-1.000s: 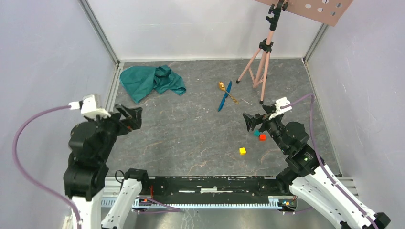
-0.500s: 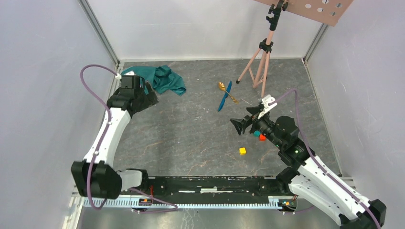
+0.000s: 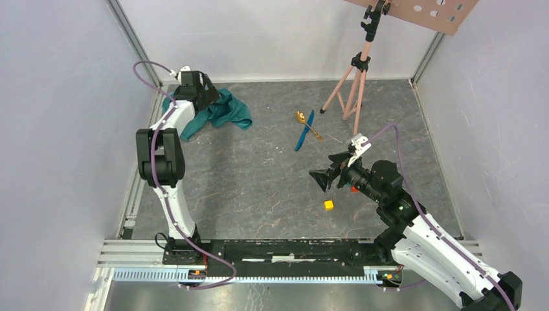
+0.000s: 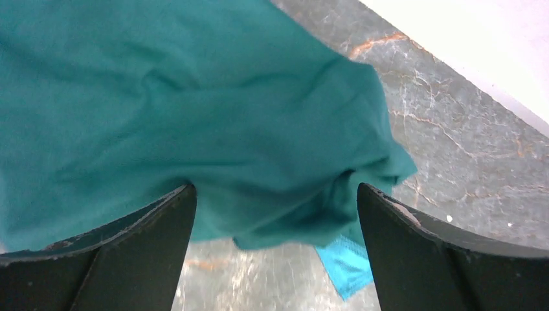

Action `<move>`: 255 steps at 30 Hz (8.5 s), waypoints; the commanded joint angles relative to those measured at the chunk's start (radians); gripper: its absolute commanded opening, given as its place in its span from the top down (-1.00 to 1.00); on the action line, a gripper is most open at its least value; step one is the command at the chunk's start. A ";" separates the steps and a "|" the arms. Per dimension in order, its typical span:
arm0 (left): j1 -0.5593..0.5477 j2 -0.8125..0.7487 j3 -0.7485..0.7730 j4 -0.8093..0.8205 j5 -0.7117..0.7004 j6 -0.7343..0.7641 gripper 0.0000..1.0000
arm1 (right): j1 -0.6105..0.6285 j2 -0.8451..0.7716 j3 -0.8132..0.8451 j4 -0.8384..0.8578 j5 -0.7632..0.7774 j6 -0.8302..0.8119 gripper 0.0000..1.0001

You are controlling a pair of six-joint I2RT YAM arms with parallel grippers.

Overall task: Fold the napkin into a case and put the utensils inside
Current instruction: Move the crumpled napkin to the center of the board, then pick up the crumpled napkin from the center of the board, then flatten out the crumpled napkin at the center of the board.

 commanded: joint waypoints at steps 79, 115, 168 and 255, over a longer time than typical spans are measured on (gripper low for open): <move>-0.125 -0.655 -0.686 -0.596 -0.103 -0.363 -0.94 | 0.305 1.054 0.631 -0.129 0.490 -0.018 -0.61; -0.069 -0.567 -0.663 -0.426 0.004 -0.216 0.95 | 0.229 1.335 0.805 -0.079 0.296 -0.059 1.00; -0.069 -0.763 -0.693 -0.439 0.270 0.054 0.95 | 0.243 1.289 0.699 -0.067 0.181 0.013 -0.20; 0.145 -0.231 0.119 -0.548 0.068 0.060 -0.36 | 0.030 1.418 1.311 0.048 0.277 -0.039 -0.72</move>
